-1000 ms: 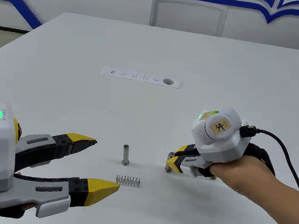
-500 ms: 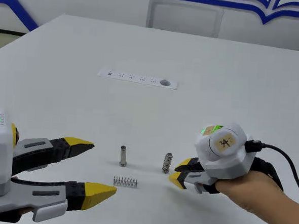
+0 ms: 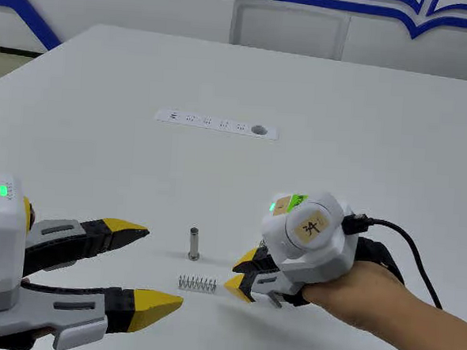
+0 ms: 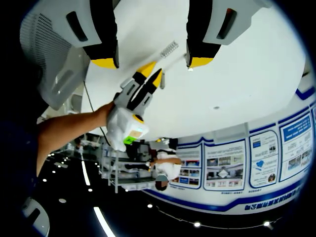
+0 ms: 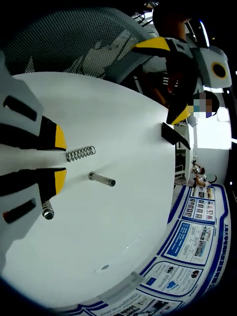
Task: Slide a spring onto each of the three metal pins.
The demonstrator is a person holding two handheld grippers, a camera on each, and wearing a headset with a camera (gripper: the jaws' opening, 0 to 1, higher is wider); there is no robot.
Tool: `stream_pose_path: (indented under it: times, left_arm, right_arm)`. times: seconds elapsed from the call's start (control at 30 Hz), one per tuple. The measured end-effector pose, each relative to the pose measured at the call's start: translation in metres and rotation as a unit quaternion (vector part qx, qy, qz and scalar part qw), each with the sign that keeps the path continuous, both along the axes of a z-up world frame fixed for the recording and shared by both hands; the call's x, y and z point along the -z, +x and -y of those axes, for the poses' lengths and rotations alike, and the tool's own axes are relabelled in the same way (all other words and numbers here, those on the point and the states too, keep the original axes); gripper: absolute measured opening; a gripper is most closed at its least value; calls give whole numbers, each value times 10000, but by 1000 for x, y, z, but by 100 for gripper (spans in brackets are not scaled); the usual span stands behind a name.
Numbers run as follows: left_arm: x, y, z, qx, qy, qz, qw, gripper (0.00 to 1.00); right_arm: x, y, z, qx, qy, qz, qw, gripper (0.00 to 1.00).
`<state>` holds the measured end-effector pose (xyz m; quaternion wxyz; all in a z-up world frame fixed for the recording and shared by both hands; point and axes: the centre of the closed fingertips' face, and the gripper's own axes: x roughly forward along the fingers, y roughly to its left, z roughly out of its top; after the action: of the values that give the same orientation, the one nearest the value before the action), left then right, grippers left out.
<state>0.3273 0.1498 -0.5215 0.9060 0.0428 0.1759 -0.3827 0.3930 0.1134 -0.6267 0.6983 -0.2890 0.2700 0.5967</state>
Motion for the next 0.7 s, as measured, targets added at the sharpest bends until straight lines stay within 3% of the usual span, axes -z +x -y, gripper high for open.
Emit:
stream_pose_path:
  times: [0.27, 0.7]
  left_arm:
    - [4, 0, -1, -21, 17, -45, 10000, 56]
    - [7, -1, -2, -8, 22, -107, 9999, 55]
  right_arm:
    - [13, -3, -14, -499, -344, 75, 9981, 14]
    - [33, -1, -23, -811, -785, -100, 9936, 14]
